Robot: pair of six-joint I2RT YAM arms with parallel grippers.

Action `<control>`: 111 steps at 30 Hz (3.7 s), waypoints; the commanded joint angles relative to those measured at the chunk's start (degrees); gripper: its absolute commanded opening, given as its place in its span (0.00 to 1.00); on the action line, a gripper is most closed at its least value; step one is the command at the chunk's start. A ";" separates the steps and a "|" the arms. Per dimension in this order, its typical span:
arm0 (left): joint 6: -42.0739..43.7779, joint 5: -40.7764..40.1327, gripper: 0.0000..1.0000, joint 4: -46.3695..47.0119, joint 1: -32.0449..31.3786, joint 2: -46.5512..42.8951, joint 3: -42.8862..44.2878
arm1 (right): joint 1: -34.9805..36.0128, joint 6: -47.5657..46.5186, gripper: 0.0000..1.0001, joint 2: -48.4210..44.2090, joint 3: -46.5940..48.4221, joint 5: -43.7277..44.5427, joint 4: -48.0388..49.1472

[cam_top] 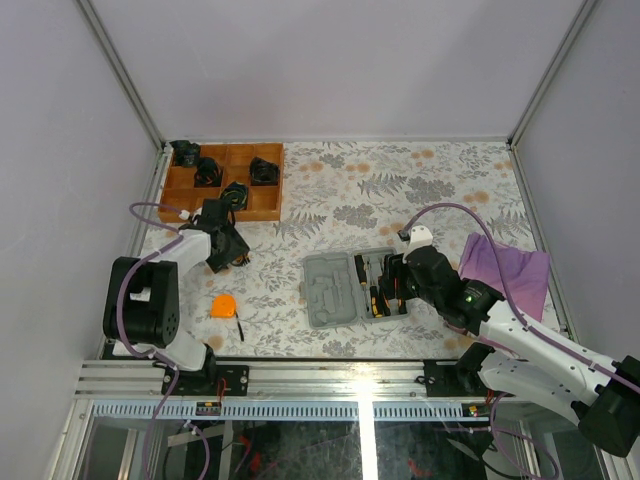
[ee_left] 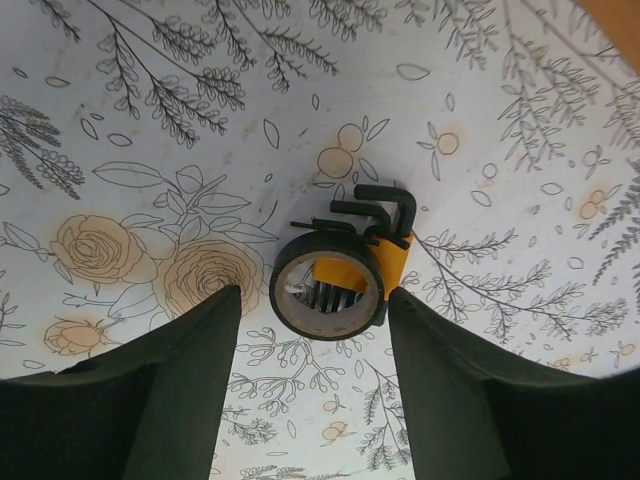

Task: Sort the tools into containers
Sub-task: Pick up the engineering item from the center of the board, then place the engineering item in the storage box.

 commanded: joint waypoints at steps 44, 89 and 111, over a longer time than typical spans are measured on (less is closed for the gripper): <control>-10.33 -9.99 0.40 -11.75 -51.37 -4.63 10.17 | 0.33 0.13 0.60 -2.34 0.75 3.90 -1.23; -14.10 -12.83 0.56 -19.14 -58.17 1.46 10.60 | 0.31 0.52 0.60 -0.58 -0.43 2.04 -0.15; -16.22 0.65 0.41 10.60 -49.24 -26.38 -17.45 | 3.29 10.44 0.42 14.73 0.54 -17.49 16.76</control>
